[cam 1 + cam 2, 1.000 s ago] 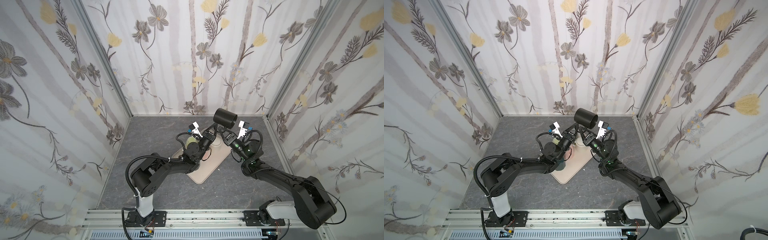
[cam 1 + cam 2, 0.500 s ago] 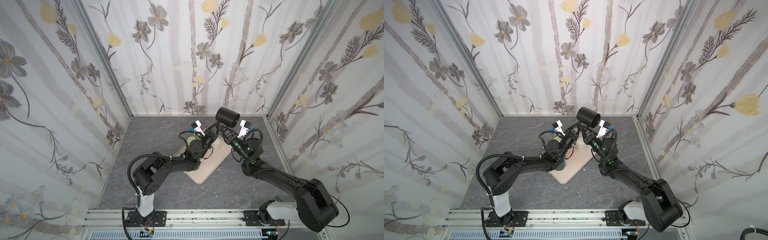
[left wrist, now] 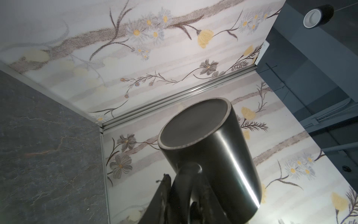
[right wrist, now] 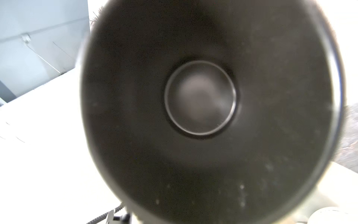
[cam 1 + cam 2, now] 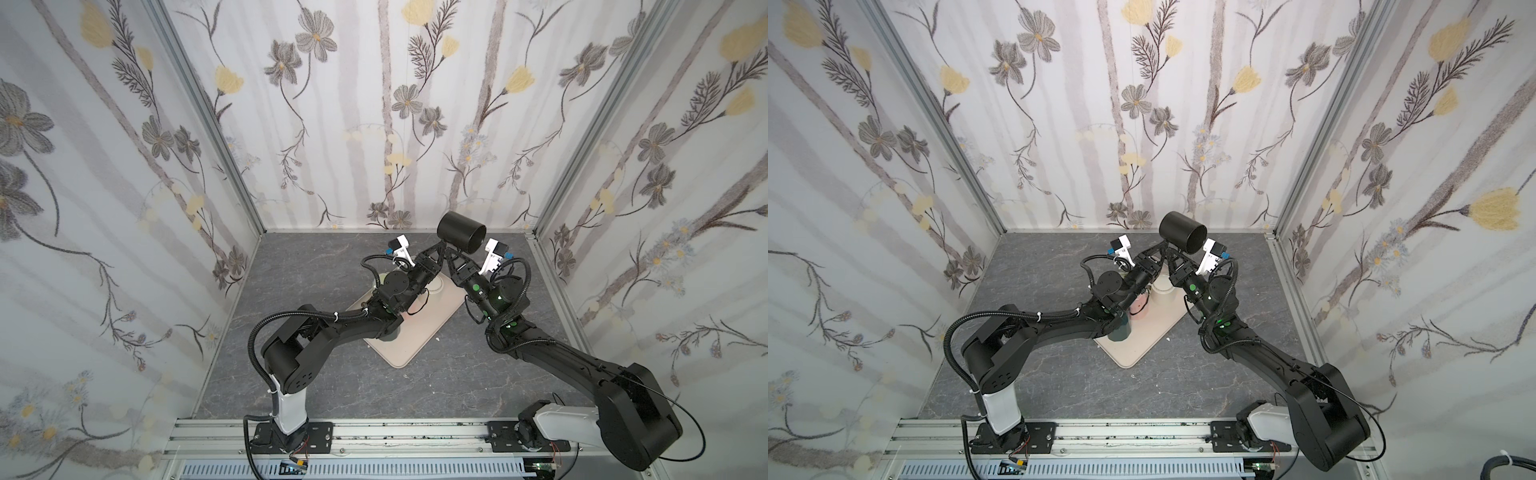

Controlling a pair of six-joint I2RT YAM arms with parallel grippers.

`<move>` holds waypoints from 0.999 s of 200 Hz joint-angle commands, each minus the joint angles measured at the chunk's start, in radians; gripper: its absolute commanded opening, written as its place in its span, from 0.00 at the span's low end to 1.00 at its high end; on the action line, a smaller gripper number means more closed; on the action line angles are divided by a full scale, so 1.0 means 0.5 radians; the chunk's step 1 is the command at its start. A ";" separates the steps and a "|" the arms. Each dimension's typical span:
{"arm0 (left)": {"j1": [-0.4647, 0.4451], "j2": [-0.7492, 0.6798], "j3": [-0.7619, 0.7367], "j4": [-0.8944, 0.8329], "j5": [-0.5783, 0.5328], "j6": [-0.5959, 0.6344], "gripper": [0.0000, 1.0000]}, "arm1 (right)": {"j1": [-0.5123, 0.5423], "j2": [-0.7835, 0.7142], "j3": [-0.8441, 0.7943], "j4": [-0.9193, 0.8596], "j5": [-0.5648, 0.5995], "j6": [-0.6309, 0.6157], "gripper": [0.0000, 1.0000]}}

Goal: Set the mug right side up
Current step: 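Grasp the black mug body with the right gripper while the left gripper holds the handle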

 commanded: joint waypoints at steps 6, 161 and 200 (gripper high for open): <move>-0.004 0.016 0.011 -0.040 0.274 0.039 0.59 | 0.014 0.023 0.020 -0.006 -0.079 -0.072 0.00; 0.035 -0.124 0.007 -0.455 0.383 0.022 1.00 | 0.013 -0.020 0.046 -0.504 0.172 -0.153 0.00; 0.035 -0.379 0.021 -1.046 0.269 0.343 1.00 | 0.012 -0.056 0.067 -0.757 0.282 -0.213 0.00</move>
